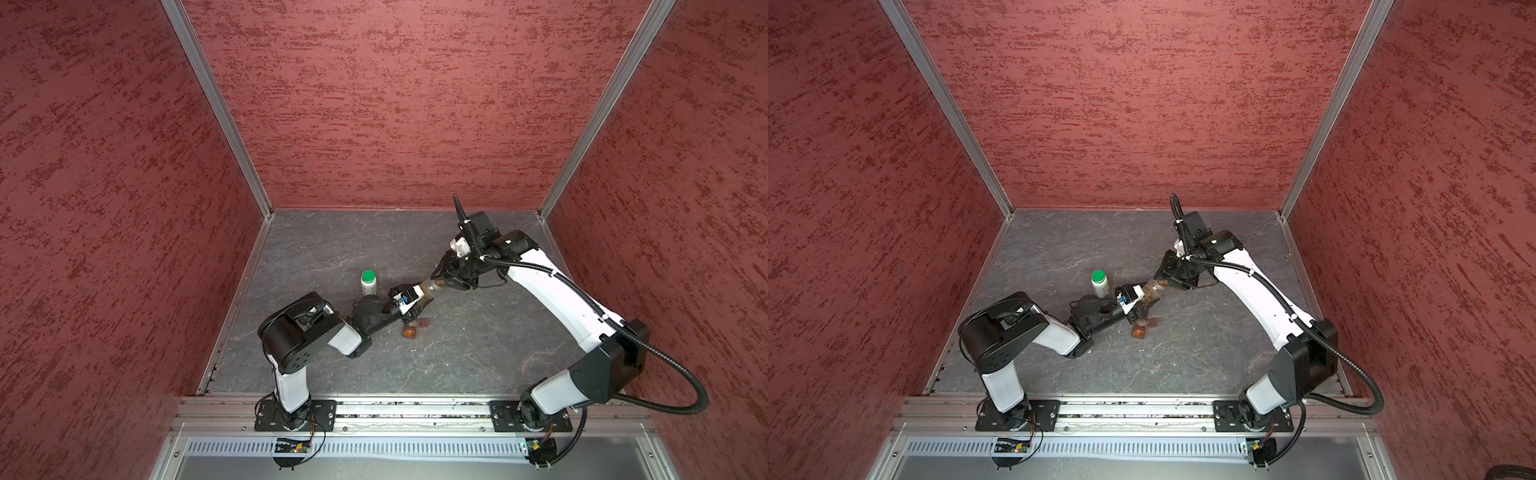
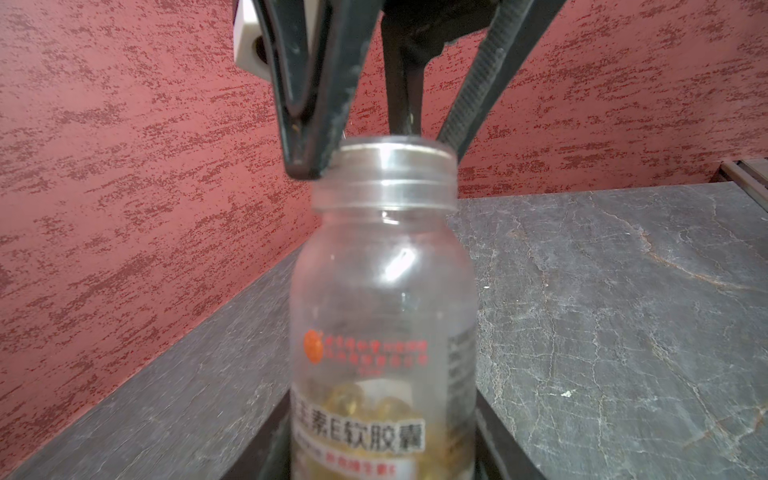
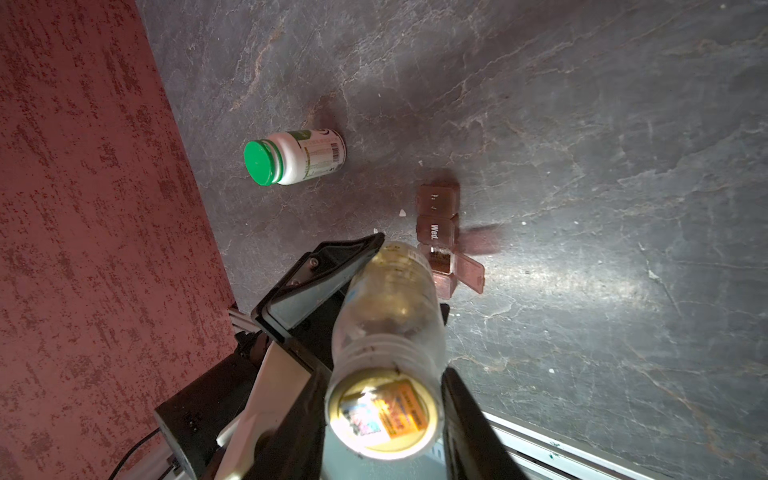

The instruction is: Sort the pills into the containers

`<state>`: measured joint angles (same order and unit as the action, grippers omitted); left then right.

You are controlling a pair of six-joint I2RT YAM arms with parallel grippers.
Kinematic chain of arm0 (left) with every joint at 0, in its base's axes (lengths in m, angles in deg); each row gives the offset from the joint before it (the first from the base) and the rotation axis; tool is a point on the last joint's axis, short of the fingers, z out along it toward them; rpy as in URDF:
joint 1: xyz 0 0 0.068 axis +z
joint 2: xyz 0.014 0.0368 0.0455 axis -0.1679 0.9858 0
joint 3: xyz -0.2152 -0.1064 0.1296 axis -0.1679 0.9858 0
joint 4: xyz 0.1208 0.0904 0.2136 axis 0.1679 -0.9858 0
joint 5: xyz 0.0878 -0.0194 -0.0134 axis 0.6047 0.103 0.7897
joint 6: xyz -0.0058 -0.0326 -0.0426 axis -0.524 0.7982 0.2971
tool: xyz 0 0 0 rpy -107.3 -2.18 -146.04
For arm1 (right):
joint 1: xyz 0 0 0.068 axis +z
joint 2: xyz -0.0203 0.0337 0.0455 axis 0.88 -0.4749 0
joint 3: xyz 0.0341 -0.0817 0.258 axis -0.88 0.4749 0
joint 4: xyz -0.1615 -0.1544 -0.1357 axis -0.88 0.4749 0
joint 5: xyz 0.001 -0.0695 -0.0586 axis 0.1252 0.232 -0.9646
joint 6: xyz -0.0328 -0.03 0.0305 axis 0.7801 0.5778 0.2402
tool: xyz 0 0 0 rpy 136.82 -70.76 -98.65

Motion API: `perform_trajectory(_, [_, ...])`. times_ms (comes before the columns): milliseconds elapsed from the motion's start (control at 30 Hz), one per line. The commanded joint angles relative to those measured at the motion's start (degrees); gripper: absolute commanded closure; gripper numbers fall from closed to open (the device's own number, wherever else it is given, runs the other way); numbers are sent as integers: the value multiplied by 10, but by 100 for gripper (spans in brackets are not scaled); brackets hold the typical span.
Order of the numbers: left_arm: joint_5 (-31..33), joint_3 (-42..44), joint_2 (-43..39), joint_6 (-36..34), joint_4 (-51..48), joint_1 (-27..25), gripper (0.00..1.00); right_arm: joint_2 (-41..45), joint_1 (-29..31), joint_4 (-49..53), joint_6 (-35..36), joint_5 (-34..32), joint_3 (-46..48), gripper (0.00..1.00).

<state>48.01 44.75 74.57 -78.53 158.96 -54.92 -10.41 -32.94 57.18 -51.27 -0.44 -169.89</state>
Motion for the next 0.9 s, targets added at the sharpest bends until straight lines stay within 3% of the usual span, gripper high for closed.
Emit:
perform_trajectory(0, [-12, -12, -4, -3, -4, -3, 100, 1, 5, 4, 8, 0, 0, 63])
perform_trajectory(100, [-55, -19, -19, 18, -30, 4, 100, 7, 11, 9, 39, 1, -1, 67])
perform_trajectory(433, [-279, -23, -61, 93, -81, 56, 100, 41, 21, 65, 270, 10, -2, 74])
perform_trajectory(633, [-336, -30, -87, 87, -140, 59, 100, 85, 23, 47, 373, 1, 23, 74])
perform_trajectory(867, [-332, -30, -93, 76, -152, 56, 100, 88, 26, 63, 426, -10, 32, 66])
